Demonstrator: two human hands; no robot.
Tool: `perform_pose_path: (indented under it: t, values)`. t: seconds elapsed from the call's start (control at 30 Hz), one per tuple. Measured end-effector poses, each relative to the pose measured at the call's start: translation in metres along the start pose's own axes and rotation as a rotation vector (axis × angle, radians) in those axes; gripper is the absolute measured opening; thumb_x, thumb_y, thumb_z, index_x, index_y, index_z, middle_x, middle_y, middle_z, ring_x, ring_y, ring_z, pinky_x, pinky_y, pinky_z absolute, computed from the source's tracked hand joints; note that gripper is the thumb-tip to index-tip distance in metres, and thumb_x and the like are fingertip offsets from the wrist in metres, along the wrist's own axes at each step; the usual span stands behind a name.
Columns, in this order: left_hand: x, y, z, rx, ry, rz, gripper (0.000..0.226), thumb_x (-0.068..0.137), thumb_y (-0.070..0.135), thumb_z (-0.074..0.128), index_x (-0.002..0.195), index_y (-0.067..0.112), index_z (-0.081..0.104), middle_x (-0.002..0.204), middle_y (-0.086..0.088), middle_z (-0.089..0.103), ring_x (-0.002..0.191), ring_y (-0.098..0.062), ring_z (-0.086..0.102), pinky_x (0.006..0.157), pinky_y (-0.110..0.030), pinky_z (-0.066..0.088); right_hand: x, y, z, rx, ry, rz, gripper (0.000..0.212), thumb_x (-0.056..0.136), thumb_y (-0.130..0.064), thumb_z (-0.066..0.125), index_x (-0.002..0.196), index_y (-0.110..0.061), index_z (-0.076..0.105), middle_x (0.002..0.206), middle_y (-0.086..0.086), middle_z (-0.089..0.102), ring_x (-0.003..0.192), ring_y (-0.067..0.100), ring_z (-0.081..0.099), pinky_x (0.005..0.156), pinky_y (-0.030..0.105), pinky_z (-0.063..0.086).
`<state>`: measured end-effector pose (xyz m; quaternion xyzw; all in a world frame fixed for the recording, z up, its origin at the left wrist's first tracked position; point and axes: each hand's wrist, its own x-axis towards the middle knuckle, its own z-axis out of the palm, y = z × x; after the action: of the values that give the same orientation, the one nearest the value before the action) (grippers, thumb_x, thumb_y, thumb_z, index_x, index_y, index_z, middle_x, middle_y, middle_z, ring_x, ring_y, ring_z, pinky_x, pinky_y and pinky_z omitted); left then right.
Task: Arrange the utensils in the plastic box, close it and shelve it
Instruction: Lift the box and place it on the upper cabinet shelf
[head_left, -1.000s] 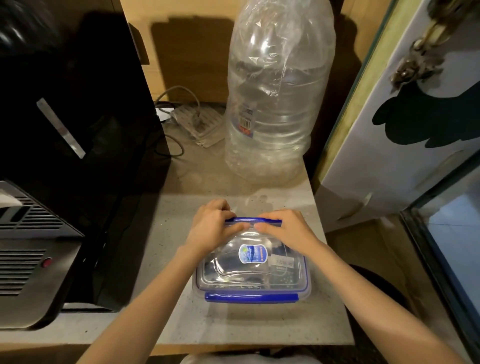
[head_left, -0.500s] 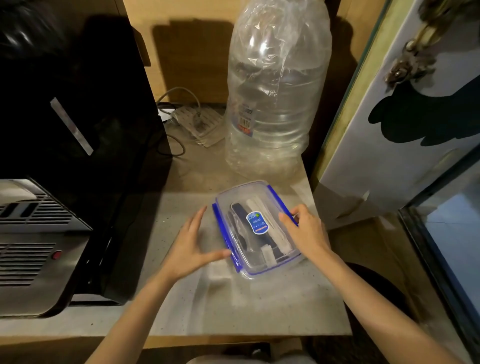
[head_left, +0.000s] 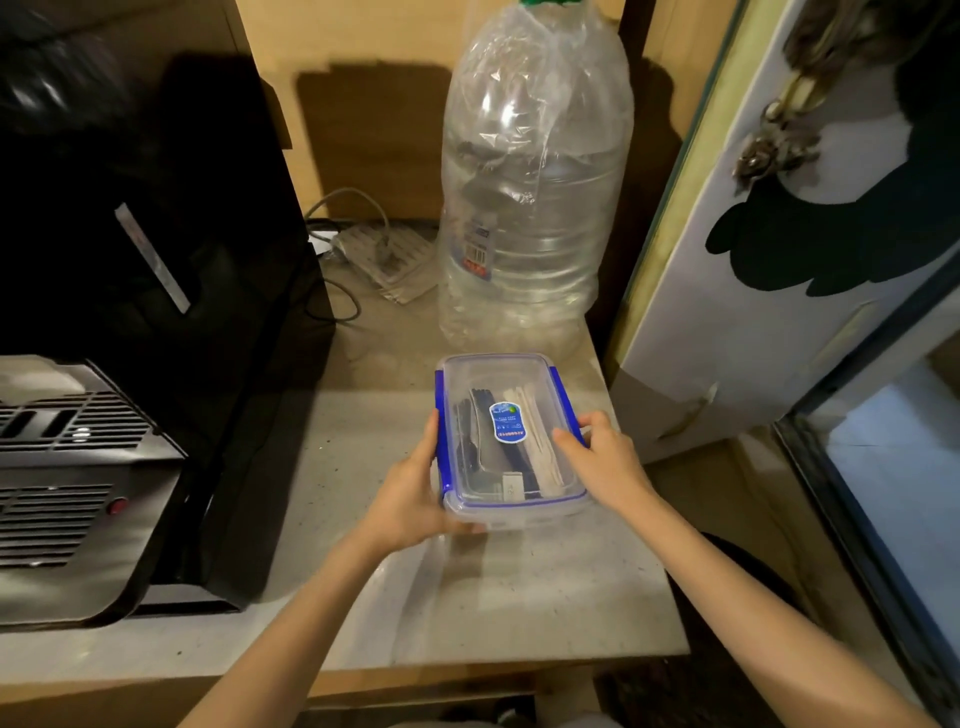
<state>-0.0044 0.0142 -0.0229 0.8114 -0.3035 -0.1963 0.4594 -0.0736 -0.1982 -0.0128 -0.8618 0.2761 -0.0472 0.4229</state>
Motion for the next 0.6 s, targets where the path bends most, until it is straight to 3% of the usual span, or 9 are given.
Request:
perform_pose_path:
  t: [0.1,0.2,0.27,0.37,0.47,0.6]
  values:
    - [0.012,0.015,-0.020,-0.142,0.029,0.038,0.128,0.039,0.036,0.086,0.142,0.035,0.011,0.129,0.025,0.048,0.115,0.010,0.051,0.093,-0.002,0.039,0.006,-0.023,-0.021,0.154,0.103,-0.014,0.028,0.089,-0.028,0.058,0.110,-0.009,0.057,0.095,0.003,0.061,0.090,0.020,0.060,0.067,0.025,0.045]
    - [0.026,0.044,-0.045,-0.238,0.086,0.100,0.119,0.045,0.012,0.090,0.142,0.026,0.022,0.128,0.014,0.052,0.108,0.017,0.053,0.088,0.000,0.041,0.010,-0.054,-0.050,0.321,0.139,-0.079,0.026,0.090,-0.027,0.057,0.108,-0.010,0.063,0.098,0.004,0.065,0.097,0.020,0.061,0.085,0.035,0.048]
    - [0.036,0.070,-0.065,-0.287,0.133,0.118,0.116,0.045,0.010,0.089,0.142,0.020,0.027,0.123,0.016,0.054,0.101,0.021,0.054,0.084,0.001,0.043,0.009,-0.080,-0.069,0.433,0.148,-0.158,0.021,0.092,-0.026,0.053,0.102,-0.011,0.063,0.092,0.001,0.065,0.095,0.020,0.060,0.084,0.037,0.048]
    - [0.047,0.110,-0.095,-0.297,0.204,0.185,0.113,0.043,0.029,0.090,0.140,0.025,0.032,0.115,0.026,0.057,0.100,0.019,0.057,0.084,-0.004,0.048,0.007,-0.120,-0.094,0.567,0.182,-0.320,0.025,0.096,-0.025,0.044,0.113,-0.012,0.056,0.092,-0.006,0.060,0.085,0.011,0.059,0.071,0.025,0.048]
    - [0.054,0.152,-0.120,-0.324,0.277,0.293,0.101,0.046,0.035,0.085,0.135,0.031,0.039,0.105,0.030,0.062,0.099,0.017,0.058,0.079,-0.007,0.051,0.003,-0.160,-0.120,0.599,0.220,-0.487,0.034,0.095,-0.037,0.041,0.125,-0.021,0.047,0.100,-0.016,0.057,0.085,-0.008,0.056,0.068,0.009,0.047]
    - [0.059,0.206,-0.151,-0.374,0.368,0.461,0.081,0.055,0.028,0.084,0.127,0.024,0.048,0.093,0.025,0.071,0.088,0.013,0.064,0.069,-0.005,0.051,-0.011,-0.208,-0.155,0.617,0.206,-0.691,0.058,0.071,-0.052,0.064,0.123,-0.034,0.043,0.110,-0.018,0.057,0.099,-0.007,0.055,0.078,0.010,0.047]
